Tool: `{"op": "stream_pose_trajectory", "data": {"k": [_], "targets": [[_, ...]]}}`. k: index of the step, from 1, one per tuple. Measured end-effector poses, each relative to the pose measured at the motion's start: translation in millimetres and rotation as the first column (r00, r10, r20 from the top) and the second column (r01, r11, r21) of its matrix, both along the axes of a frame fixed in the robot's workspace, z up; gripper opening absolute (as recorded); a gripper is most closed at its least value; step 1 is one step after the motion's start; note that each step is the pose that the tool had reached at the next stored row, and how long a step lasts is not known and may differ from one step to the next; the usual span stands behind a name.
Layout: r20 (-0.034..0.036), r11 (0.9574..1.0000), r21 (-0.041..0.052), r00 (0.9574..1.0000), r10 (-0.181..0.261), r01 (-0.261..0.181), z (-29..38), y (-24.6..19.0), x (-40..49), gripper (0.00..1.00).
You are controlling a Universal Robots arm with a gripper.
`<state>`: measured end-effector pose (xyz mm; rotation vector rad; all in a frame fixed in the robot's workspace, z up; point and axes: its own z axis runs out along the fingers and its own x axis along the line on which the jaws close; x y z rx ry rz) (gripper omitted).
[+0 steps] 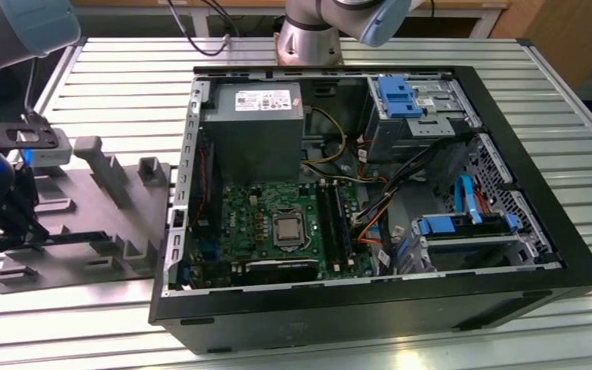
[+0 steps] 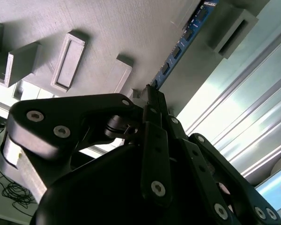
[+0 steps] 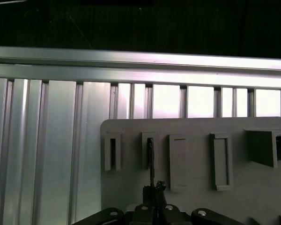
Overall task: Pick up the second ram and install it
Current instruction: 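Pick up the second ram and move it above second insertion slot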
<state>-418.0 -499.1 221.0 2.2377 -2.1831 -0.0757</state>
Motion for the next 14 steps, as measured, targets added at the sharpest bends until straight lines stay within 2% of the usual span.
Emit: {"op": "stream_pose_trajectory", "data": {"k": [14], "targets": [[0.0006, 1.0, 0.0, 1.0, 0.0, 0.0, 10.0, 0.0, 0.0, 0.12]]}}
